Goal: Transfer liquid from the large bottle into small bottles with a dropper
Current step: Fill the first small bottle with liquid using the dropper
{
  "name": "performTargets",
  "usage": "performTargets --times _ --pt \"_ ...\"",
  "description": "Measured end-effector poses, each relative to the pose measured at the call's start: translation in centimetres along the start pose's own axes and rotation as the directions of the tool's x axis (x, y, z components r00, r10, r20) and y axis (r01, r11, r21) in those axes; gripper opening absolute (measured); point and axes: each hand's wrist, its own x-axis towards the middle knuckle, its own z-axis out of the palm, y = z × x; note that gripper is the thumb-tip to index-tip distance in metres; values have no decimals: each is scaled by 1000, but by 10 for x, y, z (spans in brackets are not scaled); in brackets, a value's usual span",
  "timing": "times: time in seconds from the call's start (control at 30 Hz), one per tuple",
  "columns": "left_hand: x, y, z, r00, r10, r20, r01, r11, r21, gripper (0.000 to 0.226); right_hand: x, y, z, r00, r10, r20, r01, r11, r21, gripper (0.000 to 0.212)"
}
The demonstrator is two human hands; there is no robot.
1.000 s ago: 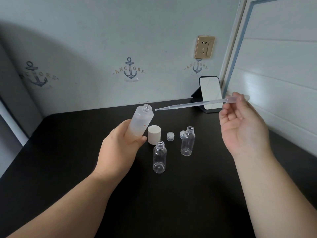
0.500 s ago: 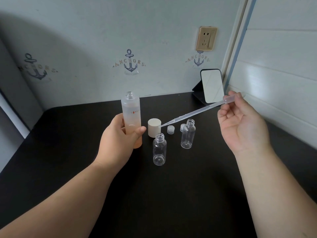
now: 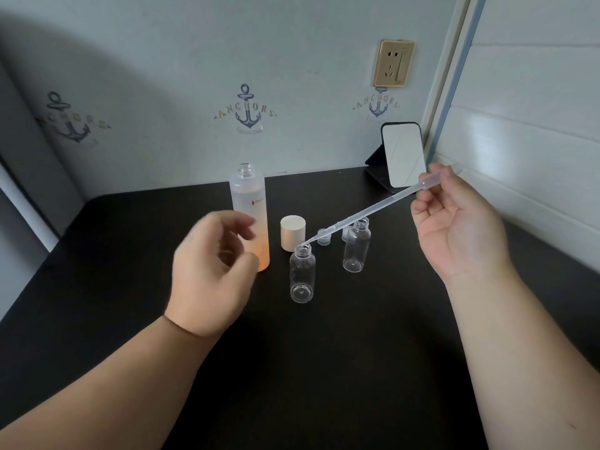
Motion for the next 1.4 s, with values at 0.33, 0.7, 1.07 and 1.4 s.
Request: performTargets --times 0.33,0.7,1.07,1.4 --pt "5 -4 14 809 -192 556 159 981 107 42 -1 1 1 999 -47 7 47 999 -26 14" --pt "9 -9 23 763 -272 586 242 961 131 33 -4 -2 2 997 -78 27 79 996 -30 15" --pt "8 -14 20 800 -172 575 115 984 133 26 -3 -2 1 996 -84 10 85 993 -79 16" --pt "9 -18 20 798 -120 591 49 990 135 26 -2 -1 2 997 -77 -4 76 992 -103 15"
